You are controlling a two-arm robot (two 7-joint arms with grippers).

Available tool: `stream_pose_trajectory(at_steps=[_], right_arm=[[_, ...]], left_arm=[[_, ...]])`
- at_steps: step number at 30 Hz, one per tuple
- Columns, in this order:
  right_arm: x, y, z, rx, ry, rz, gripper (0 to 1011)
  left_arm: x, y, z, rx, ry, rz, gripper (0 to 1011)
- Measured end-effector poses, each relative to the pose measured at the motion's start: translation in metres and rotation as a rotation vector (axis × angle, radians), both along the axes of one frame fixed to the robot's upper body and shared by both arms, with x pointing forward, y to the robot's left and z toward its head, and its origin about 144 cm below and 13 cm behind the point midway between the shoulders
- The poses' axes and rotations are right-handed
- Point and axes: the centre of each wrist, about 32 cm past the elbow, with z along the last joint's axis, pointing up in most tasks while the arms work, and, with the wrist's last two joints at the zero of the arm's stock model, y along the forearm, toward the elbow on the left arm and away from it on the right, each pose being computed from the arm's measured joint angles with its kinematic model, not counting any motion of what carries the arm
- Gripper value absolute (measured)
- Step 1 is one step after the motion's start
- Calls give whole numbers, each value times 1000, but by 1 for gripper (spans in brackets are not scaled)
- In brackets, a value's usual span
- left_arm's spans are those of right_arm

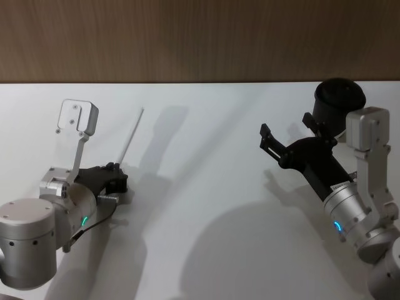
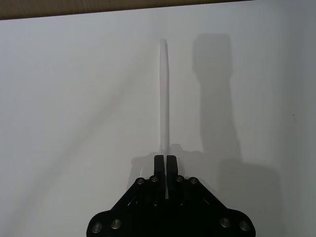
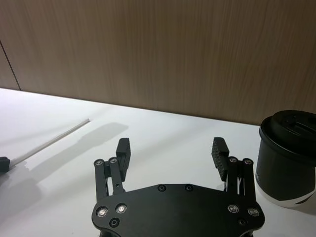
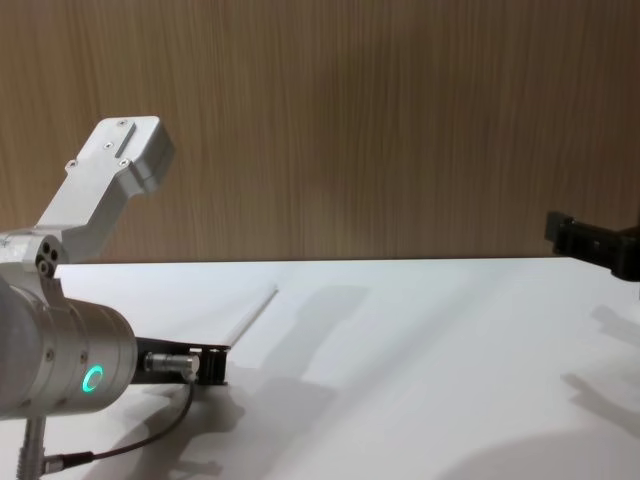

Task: Pick up the straw with one hand, pass it to the other hand, and insert it into the cup.

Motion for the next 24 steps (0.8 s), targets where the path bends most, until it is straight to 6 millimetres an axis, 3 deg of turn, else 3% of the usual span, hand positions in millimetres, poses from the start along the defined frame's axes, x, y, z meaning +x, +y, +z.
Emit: stream_pose_trajectory(at_steps=[24], right_arm=[[0,0,0,0,0,0,1001]], left_arm=[[0,0,0,0,-2,-1,6]])
